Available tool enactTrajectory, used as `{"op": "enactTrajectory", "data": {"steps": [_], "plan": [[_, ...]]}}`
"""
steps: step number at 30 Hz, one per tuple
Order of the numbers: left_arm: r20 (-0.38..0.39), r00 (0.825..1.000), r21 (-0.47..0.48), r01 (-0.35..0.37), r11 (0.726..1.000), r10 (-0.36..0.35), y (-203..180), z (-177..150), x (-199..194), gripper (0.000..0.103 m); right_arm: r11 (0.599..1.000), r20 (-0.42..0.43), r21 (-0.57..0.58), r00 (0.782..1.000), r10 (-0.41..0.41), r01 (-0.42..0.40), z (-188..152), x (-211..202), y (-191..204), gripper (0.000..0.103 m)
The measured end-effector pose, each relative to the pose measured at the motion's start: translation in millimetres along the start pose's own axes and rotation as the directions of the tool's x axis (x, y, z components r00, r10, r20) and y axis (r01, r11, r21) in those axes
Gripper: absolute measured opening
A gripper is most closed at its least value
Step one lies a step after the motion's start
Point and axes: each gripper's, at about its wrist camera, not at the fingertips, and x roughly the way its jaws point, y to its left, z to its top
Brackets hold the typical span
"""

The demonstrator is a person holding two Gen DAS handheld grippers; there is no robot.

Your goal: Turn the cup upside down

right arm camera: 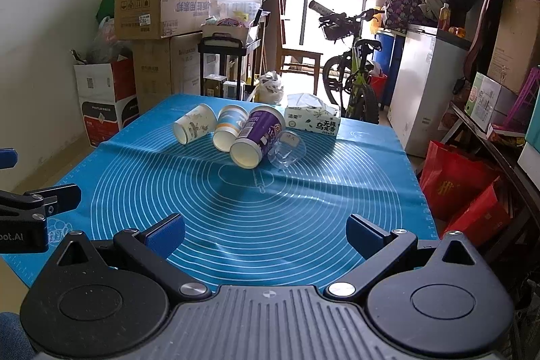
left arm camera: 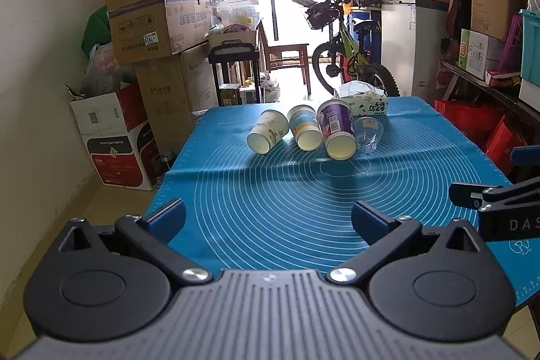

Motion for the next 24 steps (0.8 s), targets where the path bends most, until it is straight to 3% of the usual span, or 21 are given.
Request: {"op": "enactTrajectory", "data": {"steps": [24], "plan": [[0.002, 1.0, -0.003, -0.013, 1.0, 0.013, 1.9, 1.4, -1.5, 0.103, 1.0, 0.007, 0.004, 1.0, -0.001, 0.001, 1.0, -3.6, 2.8, 0.103]]}}
